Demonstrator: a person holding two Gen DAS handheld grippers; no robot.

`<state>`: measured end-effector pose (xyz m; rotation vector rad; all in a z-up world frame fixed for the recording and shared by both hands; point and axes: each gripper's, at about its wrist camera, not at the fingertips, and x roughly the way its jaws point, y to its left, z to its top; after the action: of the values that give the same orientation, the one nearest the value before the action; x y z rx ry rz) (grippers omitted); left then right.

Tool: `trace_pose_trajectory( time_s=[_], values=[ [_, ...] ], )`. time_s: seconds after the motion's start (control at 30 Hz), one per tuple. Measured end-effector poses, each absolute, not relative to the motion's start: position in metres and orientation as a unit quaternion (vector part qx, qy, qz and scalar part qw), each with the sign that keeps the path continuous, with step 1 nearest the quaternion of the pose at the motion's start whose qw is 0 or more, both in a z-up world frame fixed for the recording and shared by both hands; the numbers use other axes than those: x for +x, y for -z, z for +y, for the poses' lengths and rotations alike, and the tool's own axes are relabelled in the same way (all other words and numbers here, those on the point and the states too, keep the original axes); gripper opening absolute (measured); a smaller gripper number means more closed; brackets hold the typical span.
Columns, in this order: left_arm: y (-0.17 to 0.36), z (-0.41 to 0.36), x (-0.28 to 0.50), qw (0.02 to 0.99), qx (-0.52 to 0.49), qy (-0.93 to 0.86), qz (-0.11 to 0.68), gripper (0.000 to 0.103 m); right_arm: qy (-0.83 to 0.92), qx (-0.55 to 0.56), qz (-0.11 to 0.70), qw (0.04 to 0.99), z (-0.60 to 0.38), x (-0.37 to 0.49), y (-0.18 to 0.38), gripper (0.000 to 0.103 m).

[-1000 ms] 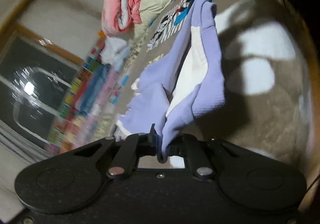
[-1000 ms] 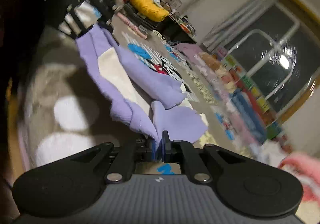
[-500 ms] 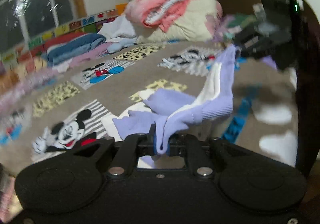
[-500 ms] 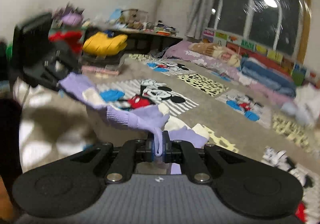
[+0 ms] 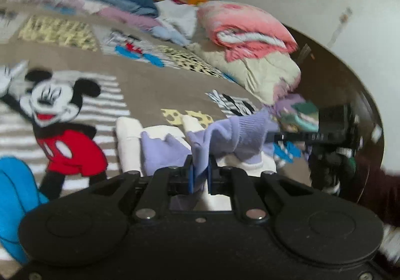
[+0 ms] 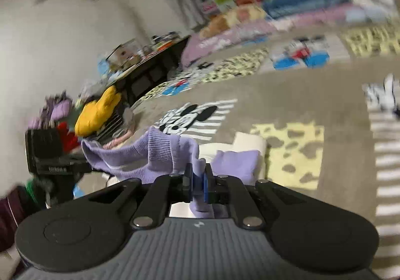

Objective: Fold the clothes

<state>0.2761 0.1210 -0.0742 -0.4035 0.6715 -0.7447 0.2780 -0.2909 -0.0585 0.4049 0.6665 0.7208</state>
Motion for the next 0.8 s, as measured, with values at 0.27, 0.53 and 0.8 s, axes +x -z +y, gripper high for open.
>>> trace_pose_trajectory(
  time_s=[0.27, 0.53, 0.8],
  values=[
    [0.105, 0.139, 0.301, 0.821, -0.319, 0.347, 0.324, 0.037, -0.313, 0.313, 0.361, 0.821, -0.302, 0.316, 0.106, 0.014],
    [0.099, 0.134, 0.297, 0.851, -0.284, 0.321, 0.303, 0.005, -0.321, 0.325, 0.342, 0.821, -0.299, 0.315, 0.118, 0.009],
    [0.084, 0.140, 0.318, 0.866, -0.287, 0.305, 0.272, 0.005, -0.322, 0.348, 0.275, 0.836, -0.301, 0.325, 0.105, 0.009]
  ],
)
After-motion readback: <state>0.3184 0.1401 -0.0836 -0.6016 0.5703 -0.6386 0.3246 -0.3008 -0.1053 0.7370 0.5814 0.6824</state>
